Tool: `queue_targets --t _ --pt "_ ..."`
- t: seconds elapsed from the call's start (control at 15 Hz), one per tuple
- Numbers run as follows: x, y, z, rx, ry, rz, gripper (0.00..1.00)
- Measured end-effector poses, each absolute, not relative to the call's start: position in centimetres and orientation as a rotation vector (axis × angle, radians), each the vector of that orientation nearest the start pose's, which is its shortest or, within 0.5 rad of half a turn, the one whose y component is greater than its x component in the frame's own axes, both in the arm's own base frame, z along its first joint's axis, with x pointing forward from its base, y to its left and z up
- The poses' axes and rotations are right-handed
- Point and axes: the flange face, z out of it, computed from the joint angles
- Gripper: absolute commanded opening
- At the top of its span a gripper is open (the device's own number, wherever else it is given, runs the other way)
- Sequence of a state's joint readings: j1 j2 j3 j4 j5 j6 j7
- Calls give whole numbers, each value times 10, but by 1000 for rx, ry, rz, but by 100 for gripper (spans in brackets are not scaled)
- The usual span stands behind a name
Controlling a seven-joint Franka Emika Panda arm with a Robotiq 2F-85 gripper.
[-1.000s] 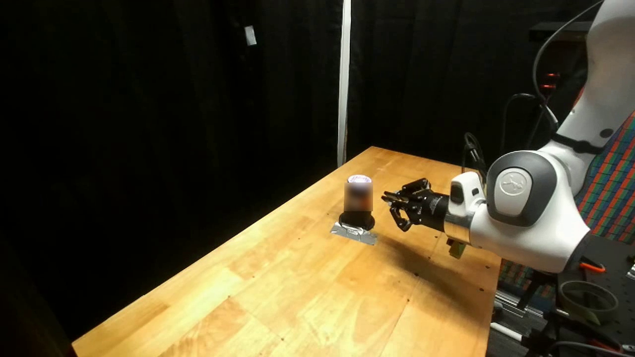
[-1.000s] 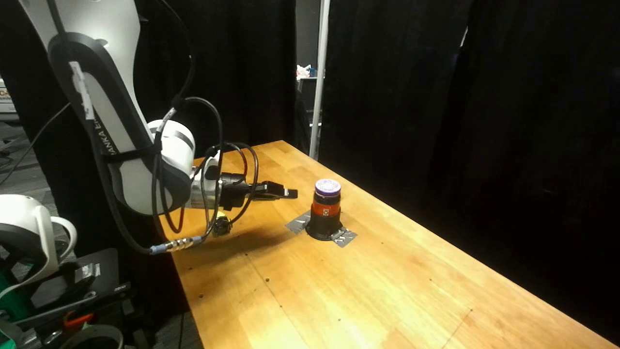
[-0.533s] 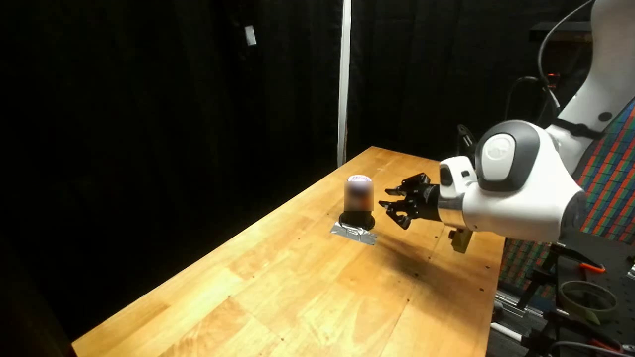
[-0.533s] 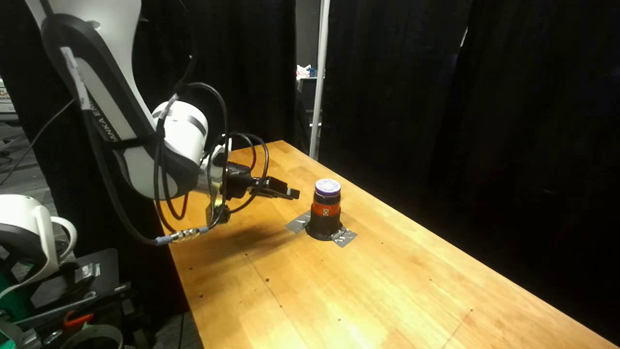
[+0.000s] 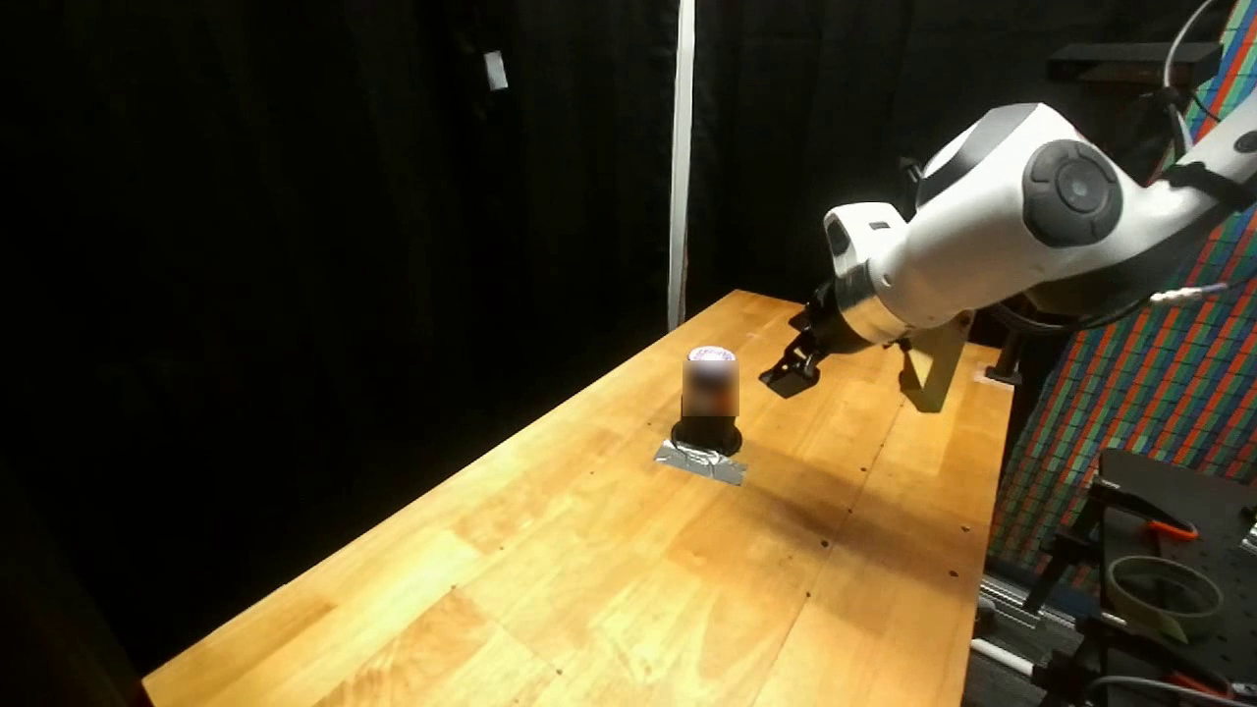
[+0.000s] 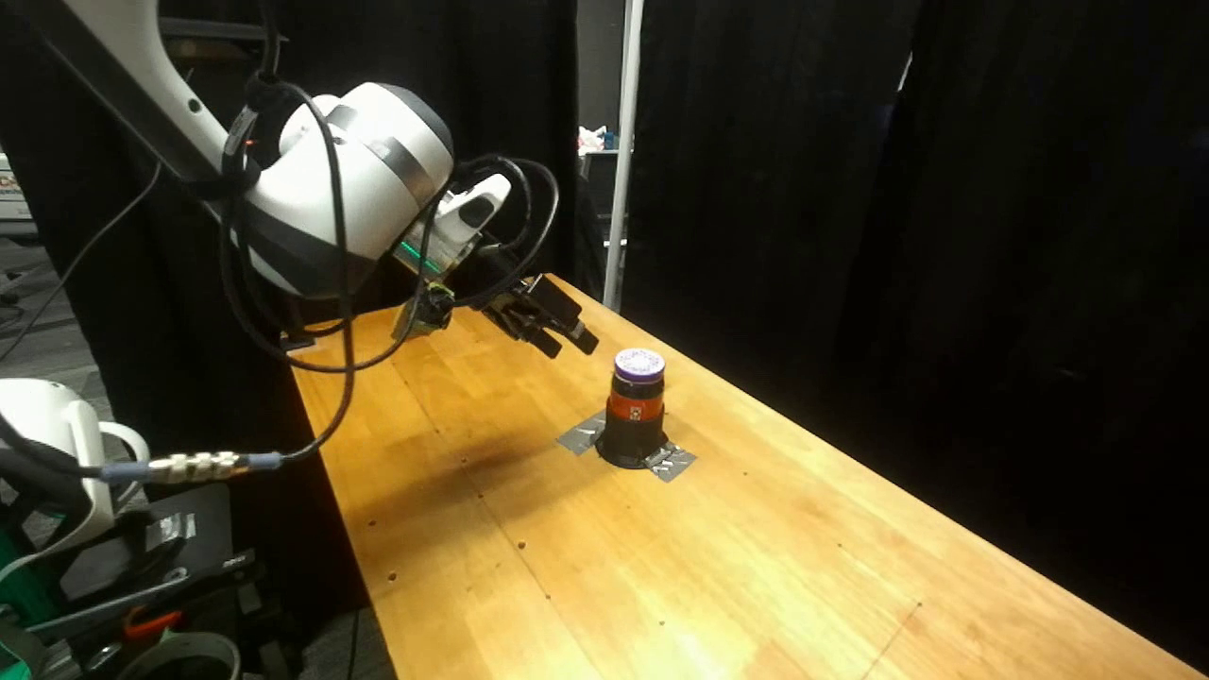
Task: Put the elastic around the bottle
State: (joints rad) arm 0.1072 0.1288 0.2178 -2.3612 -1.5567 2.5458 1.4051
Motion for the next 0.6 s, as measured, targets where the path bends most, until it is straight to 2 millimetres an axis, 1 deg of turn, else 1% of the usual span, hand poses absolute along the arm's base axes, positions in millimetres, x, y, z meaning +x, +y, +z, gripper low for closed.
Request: queue_targets --t 0.13,0.27,0.4,0.47,0.6 --pt "480 164 275 -3451 -383 -1026 100" --pt "485 162 279 -3473 -340 -864 100" --pt "490 172 291 -3463 -321 -735 100" --pt "492 179 300 -3457 -313 -682 100" --pt "496 197 327 -3443 -299 -590 100"
